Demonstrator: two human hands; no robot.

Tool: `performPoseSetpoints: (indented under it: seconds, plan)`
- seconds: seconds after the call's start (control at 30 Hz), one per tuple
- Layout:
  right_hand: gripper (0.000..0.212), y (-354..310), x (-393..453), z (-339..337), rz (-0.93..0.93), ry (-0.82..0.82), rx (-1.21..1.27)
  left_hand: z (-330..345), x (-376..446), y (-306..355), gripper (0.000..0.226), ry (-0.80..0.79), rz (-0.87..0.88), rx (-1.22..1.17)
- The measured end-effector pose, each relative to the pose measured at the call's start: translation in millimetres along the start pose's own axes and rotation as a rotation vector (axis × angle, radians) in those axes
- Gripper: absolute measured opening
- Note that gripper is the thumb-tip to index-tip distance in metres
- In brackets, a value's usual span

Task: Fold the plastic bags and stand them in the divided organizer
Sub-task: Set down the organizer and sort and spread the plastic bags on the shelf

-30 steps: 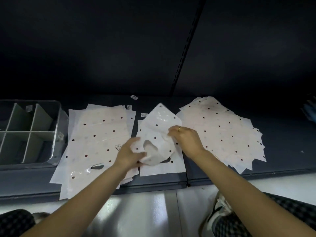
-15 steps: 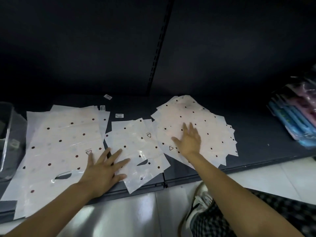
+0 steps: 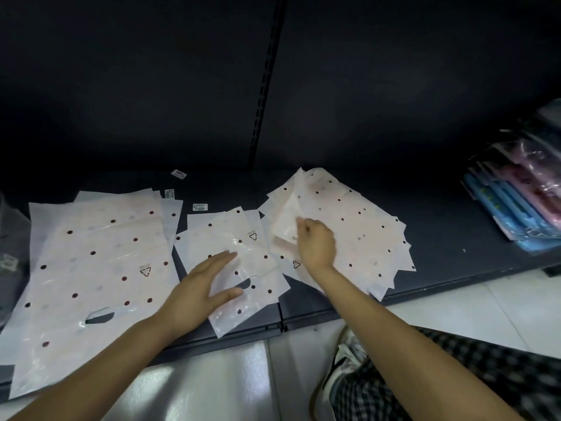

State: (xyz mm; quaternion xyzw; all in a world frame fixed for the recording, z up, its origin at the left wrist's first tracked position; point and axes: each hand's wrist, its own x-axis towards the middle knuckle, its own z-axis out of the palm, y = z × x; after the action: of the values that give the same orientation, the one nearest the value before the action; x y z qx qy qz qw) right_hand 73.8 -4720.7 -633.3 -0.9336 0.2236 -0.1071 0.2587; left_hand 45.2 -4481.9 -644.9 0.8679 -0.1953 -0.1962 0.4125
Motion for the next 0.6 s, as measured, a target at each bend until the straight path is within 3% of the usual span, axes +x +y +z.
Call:
performPoseSetpoints:
  seconds: [0.13,0.23,0.27,0.4,0.53,0.6]
  plan:
    - [0.049,-65,-27,11,0.066,-0.255,0.478,6,8,31,0.099,-0.002,-0.12,-0.517]
    - [0.029,-82,-45,21,0.144,-0.561,0.829,-3,12,29,0.082,0.206,-0.156,-0.524]
    - [0.028,-80,-46,23,0.105,-0.574,0.826,-9,12,24,0.076,0.297,-0.184,-0.483]
    - [0.032,-22,-15,18,-0.061,-0.286,0.313,-51,13,-23,0.071,0.429,-0.343,-0.374]
    - [0.06,77,18,-7,0.173,-0.219,-0.214,-108,9,-92,0.075,0.504,-0.53,-0.032]
    - [0.059,112,22,-18,0.294,-0.229,-0.317,-127,3,-117,0.072,0.566,-0.567,0.086]
